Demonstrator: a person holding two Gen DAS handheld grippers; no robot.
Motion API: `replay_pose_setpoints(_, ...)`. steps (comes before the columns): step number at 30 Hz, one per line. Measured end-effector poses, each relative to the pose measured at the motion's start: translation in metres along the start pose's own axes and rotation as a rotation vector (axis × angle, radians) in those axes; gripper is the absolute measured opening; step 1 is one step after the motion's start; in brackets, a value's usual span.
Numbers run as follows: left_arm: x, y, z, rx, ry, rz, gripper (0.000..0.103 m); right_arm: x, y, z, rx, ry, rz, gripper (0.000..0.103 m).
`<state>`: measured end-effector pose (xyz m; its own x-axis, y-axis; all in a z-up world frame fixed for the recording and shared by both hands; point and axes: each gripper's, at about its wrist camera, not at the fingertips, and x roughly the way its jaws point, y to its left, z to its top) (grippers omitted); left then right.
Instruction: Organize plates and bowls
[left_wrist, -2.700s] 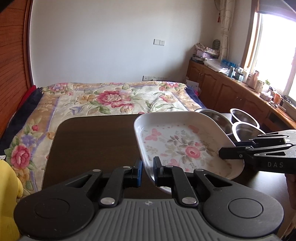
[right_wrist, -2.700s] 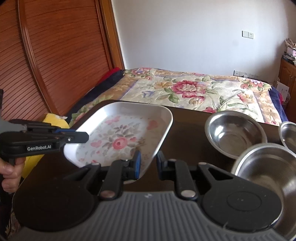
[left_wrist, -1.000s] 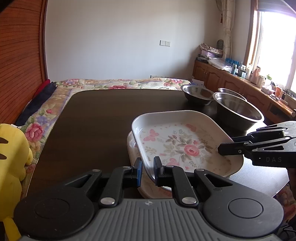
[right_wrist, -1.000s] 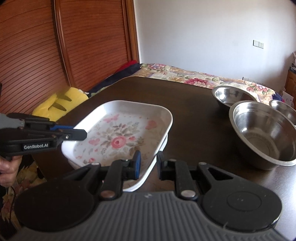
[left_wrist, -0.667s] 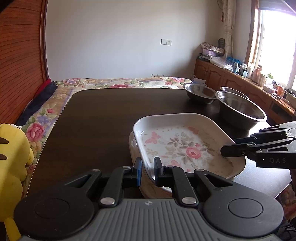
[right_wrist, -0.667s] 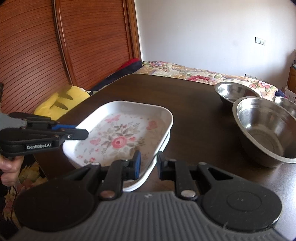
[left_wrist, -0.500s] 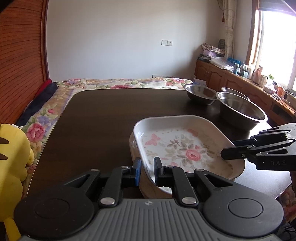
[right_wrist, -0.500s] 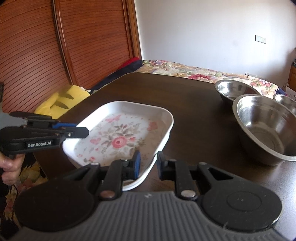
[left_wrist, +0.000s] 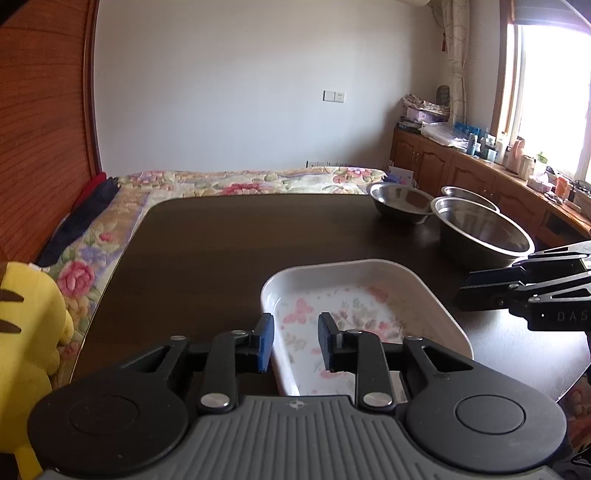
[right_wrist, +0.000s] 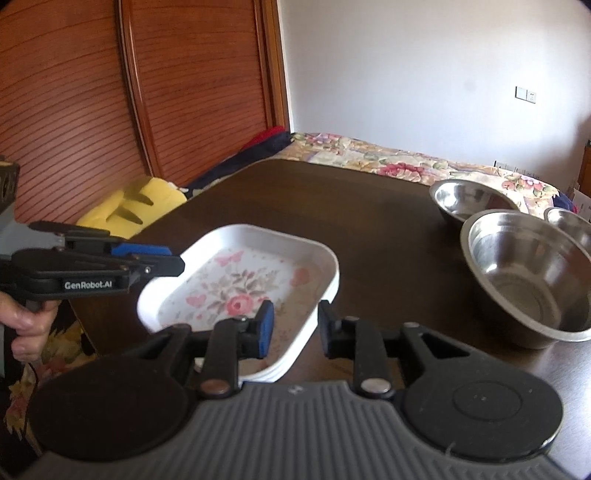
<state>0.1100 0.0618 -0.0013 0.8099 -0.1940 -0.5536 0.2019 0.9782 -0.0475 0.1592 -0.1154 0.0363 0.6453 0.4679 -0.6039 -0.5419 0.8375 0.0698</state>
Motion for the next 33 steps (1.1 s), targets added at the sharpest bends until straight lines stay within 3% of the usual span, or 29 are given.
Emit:
replay_pose_setpoints(23, 0.036, -0.083, 0.048, 0.11, -0.054, -0.098, 0.06, -0.042, -0.077, 0.007, 0.063, -0.128, -0.114, 0.027)
replay_pose_setpoints(31, 0.058, -0.112, 0.062, 0.126, -0.05, -0.14, 0.075, -0.051, -0.112, 0.003, 0.108, -0.156, -0.151, 0.027)
replay_pose_setpoints(33, 0.062, -0.119, 0.064, 0.128, -0.053, -0.148, 0.086, -0.053, -0.121, 0.003, 0.114, -0.16, -0.161, 0.027)
